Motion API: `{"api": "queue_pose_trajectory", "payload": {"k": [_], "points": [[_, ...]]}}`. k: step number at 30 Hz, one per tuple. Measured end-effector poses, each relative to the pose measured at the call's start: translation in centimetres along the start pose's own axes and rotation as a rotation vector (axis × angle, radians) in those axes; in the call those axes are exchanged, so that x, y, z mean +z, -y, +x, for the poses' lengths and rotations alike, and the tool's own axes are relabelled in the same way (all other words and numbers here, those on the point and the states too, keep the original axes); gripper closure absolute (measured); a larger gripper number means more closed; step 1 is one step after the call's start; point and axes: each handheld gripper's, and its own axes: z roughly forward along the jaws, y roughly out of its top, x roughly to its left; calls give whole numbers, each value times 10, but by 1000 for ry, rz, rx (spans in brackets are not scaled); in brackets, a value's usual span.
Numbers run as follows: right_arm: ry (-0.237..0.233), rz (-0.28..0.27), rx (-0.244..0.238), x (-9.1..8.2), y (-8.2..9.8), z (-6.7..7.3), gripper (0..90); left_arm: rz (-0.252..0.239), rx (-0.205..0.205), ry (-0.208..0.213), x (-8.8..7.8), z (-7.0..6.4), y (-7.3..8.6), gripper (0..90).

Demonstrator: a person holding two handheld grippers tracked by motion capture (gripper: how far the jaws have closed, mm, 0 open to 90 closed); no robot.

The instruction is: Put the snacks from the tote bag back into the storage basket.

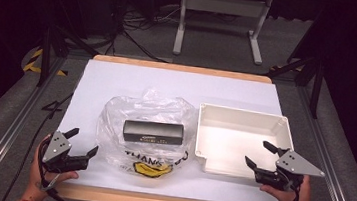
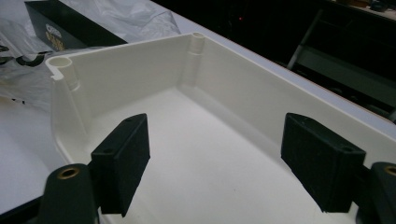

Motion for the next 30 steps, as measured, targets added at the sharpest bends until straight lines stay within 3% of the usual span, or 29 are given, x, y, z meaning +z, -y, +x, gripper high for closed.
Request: {"api": "queue_pose_trajectory", "payload": {"k": [5, 9, 20, 25, 30], "points": [[-40, 12, -29, 11, -7, 5, 244, 7, 9, 1, -1, -1, 1, 138], [-74, 46, -114, 26, -16, 10, 253, 9, 6, 1, -1, -1, 1, 141], [-124, 12, -90, 51, -33, 6, 253, 14, 16, 16, 0, -3, 0, 148], [-146, 19, -121, 58, -40, 7, 265, 4, 10, 38, 0, -3, 0, 149], [-233, 33, -125, 70, -51, 4, 266, 10, 6, 48, 1, -3, 1, 150]]}}
